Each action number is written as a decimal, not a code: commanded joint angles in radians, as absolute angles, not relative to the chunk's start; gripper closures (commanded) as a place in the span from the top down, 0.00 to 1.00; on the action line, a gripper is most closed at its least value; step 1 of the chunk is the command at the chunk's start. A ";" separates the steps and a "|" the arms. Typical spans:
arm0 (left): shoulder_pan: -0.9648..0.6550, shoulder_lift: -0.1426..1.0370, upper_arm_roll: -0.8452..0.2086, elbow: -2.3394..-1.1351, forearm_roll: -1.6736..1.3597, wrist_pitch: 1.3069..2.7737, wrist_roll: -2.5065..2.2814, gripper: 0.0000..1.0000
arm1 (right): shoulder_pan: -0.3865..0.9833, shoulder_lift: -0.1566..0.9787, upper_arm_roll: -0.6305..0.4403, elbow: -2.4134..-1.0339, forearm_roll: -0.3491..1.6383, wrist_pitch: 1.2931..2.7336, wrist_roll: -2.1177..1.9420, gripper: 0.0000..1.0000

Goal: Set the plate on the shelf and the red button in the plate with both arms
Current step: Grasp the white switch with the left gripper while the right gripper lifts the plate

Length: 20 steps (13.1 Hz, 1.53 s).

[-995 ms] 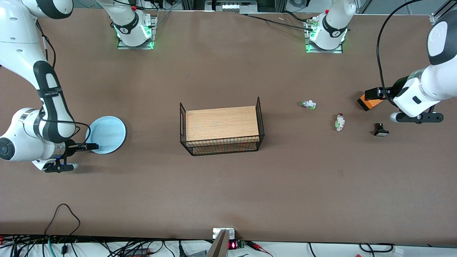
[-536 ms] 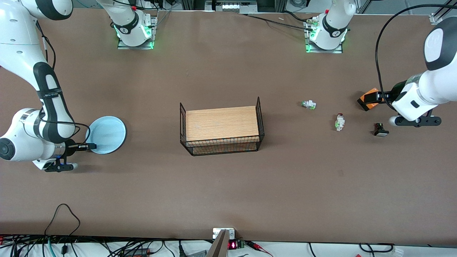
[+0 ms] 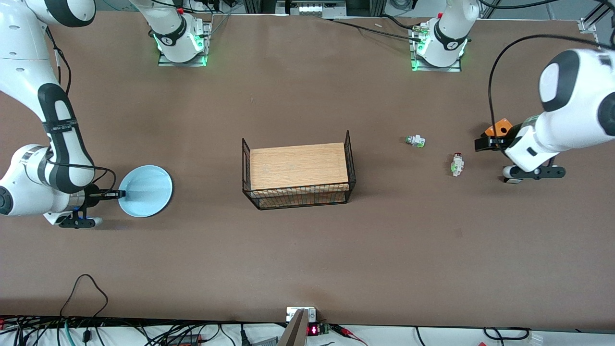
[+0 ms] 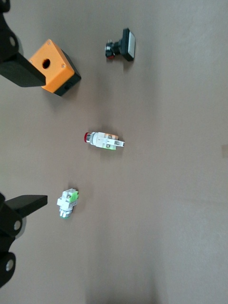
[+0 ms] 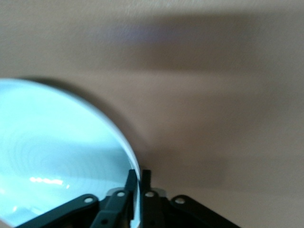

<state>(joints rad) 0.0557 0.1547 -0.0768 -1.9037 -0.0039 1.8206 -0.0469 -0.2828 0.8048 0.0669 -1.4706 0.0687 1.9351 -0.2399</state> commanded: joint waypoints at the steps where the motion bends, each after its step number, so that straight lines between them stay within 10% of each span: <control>1: 0.051 0.138 -0.078 -1.991 0.012 1.893 -0.028 1.00 | -0.313 0.819 0.074 -1.447 0.129 1.889 -0.229 0.00; 20: 0.124 0.371 -0.083 -2.191 0.012 2.375 0.210 1.00 | -0.268 0.720 0.116 -1.069 0.140 1.284 -0.069 0.00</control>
<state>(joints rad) 0.1092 0.3504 -0.0775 -2.1939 -0.0032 2.3534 0.1796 -0.2701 0.7564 0.0894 -1.0786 0.1277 1.3231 -0.1032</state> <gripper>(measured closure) 0.000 0.974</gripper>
